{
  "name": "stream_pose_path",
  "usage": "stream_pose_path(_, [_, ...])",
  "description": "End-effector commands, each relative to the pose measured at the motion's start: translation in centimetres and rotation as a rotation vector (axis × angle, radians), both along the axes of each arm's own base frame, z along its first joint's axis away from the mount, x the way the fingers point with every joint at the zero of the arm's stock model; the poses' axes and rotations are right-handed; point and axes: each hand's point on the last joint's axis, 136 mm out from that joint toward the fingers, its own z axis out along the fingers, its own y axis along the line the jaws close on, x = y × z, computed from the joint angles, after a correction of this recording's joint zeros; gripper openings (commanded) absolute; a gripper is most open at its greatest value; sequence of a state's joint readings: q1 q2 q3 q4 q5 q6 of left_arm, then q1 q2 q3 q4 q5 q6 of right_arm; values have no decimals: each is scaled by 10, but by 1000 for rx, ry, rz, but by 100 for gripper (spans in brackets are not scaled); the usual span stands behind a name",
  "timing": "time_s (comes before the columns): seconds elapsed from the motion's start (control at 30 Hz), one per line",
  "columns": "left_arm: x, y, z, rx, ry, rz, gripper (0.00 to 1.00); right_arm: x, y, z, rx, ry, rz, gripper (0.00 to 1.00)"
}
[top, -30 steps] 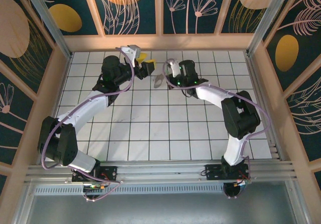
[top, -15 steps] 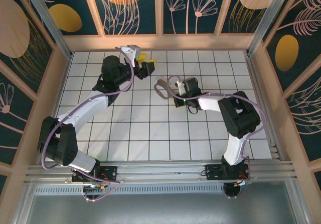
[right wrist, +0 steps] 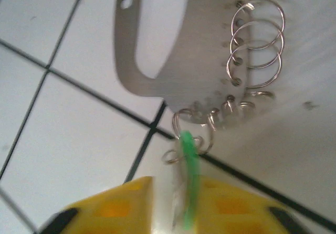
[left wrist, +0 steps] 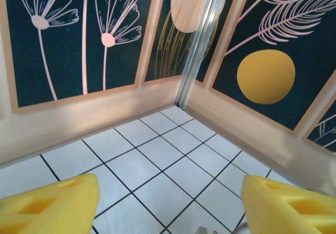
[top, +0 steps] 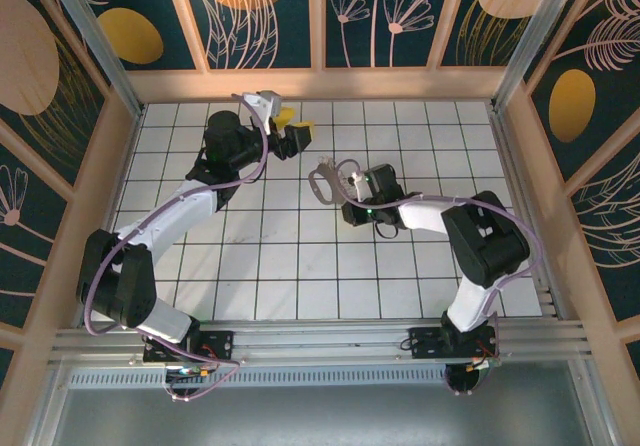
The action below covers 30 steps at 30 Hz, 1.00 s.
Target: Put the keys on the keyring
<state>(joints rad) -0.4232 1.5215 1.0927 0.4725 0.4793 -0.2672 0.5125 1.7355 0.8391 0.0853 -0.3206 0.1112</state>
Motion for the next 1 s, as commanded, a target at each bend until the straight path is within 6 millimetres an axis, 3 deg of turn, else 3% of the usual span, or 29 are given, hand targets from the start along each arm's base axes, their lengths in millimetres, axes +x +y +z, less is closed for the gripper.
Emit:
stream_pose_path(0.0, [1,-3,14,-28,-11,-32,81,-21,7,23,74,38,45,44])
stream_pose_path(0.03, [0,-3,13,-32,-7,-34,98,-25,5,29,85,37,47,65])
stream_pose_path(0.17, [-2,2,15,-45,-7,-11,99,-26,-7,71,173,-12,8,99])
stream_pose_path(0.4, [-10,17,23,-54,-28,58,99,-7,-47,158,243,-215,-140,99])
stream_pose_path(0.5, [-8,35,25,-54,-52,166,99,9,-74,183,201,-323,-260,99])
stream_pose_path(0.73, [-11,91,18,25,-186,467,99,43,-153,203,82,-493,-579,99])
stream_pose_path(0.97, [-9,146,-18,210,-243,745,99,53,-230,204,14,-658,-863,99])
